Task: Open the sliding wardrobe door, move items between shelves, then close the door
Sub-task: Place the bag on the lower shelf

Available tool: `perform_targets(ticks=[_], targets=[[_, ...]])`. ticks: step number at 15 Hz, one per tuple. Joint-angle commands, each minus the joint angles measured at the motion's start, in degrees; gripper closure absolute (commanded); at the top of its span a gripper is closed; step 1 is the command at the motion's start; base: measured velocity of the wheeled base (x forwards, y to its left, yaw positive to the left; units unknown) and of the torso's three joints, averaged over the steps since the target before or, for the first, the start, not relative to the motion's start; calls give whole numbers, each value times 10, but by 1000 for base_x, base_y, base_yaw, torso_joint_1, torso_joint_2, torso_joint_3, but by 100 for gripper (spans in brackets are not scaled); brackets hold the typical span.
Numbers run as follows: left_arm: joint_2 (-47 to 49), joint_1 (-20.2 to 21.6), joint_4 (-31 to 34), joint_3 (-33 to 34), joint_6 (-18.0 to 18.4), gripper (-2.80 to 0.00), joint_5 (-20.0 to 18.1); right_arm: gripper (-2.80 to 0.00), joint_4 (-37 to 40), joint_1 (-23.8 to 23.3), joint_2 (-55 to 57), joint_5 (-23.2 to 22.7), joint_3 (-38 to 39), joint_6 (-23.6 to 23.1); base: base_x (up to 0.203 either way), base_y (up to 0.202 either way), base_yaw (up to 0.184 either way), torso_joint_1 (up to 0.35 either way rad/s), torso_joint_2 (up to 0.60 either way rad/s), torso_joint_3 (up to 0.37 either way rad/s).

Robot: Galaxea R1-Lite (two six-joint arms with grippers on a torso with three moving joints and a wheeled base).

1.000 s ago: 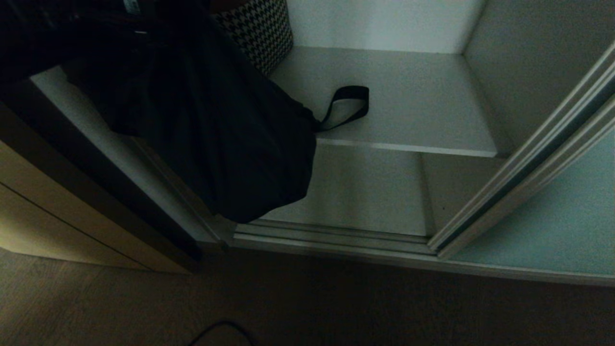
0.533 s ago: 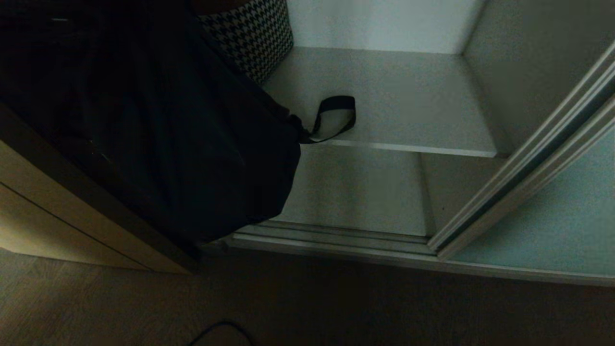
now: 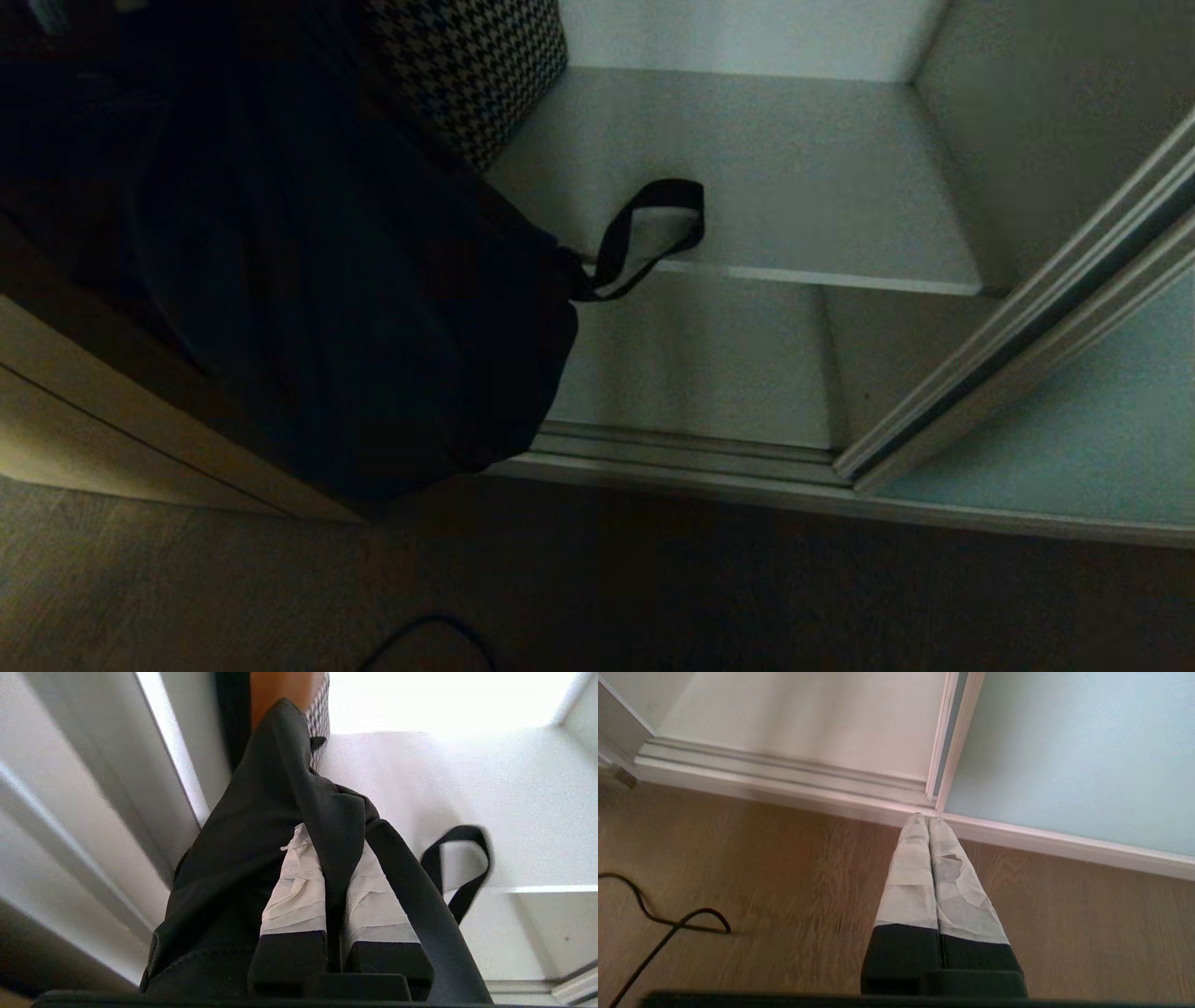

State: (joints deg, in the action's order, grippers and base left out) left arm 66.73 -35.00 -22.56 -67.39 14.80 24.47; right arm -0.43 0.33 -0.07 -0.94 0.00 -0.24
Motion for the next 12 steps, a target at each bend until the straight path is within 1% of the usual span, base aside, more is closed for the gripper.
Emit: perform_targets(ticks=[1,4,8,12], targets=[[2,-1,-2,1,1,0,1,0,0,0,-1,0,0,0,0,0,0,2,2,-193],[6,-1,-2,-2,1,0,-8,0,0,0,-1,0,0,0,0,0,0,0,3,-196],[17,-6,-3,4,1,0,-12,0,0,0,-1,0,0,0,0,0,0,1,4,-197],[37,-34,-7,6,3,0,-18,0,0,0,-1,0,0,0,0,0,0,2,2,-197]])
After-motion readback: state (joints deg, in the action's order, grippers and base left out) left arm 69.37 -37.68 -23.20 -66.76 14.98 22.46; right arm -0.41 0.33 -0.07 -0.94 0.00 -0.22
